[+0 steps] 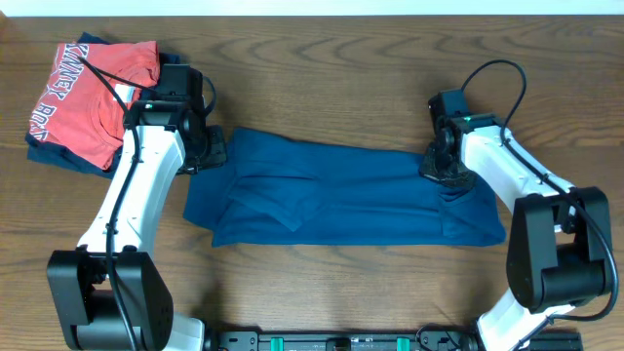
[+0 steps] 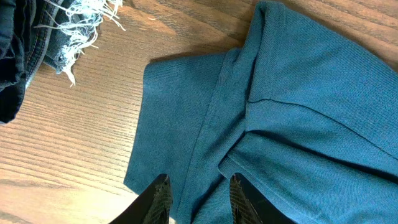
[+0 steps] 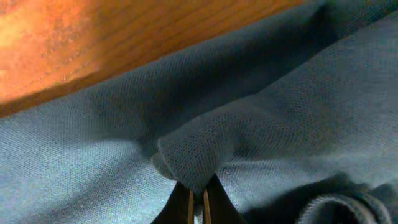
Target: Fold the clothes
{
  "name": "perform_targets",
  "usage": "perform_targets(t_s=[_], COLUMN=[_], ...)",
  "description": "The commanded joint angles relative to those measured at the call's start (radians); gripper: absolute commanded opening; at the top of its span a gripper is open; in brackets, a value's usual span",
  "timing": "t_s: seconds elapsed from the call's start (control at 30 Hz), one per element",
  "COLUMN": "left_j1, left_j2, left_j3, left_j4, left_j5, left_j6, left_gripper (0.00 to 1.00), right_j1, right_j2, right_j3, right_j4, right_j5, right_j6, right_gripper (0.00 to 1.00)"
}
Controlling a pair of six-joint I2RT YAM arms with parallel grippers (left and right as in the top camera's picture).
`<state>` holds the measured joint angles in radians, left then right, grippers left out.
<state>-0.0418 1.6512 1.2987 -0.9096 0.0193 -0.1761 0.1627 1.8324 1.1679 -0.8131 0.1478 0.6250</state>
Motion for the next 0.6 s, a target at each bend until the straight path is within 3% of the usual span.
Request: perform_targets(t_s=[0.0,0.3,0.33,0.4,0.43,0.57], left_j1=[0.005,0.005,0.005,0.005,0.005,0.005], left_j2=[-0.018,-0.018,-0.018,-0.018,-0.018,-0.018], left_j3=[0.014,0.014,0.014,0.014,0.014,0.014], left_j4=[-0.003,-0.002,-0.002,-0.002,-0.003,-0.011], left_j5=[-0.003,-0.003,-0.003,-0.003,-0.003,-0.003], left_j6=[0.010,0.010,0.010,0.010,0.010,0.010], left_gripper=[0.33,0.33,0.33,0.33,0.33,0.33], right_j1=[-0.028,-0.016,-0.015,-0.011,-0.012,-0.038], right_j2=[-0.063,-0.065,-0.065,-0.065,-0.065,-0.095], right_j3=[0.011,0.011,0.011,0.011,0.011,0.026], right_j4=[0.011,0.044,0.056,0.080,0.085,0.062], right_j5=[0.005,-0.005,-0.011,-0.029,-0.028,-0.029], right_j6=[0.011,0.010,0.010,0.010,0.009,-0.090], right_gripper=[0.01,0.03,0.10,0.42,0.52,0.55])
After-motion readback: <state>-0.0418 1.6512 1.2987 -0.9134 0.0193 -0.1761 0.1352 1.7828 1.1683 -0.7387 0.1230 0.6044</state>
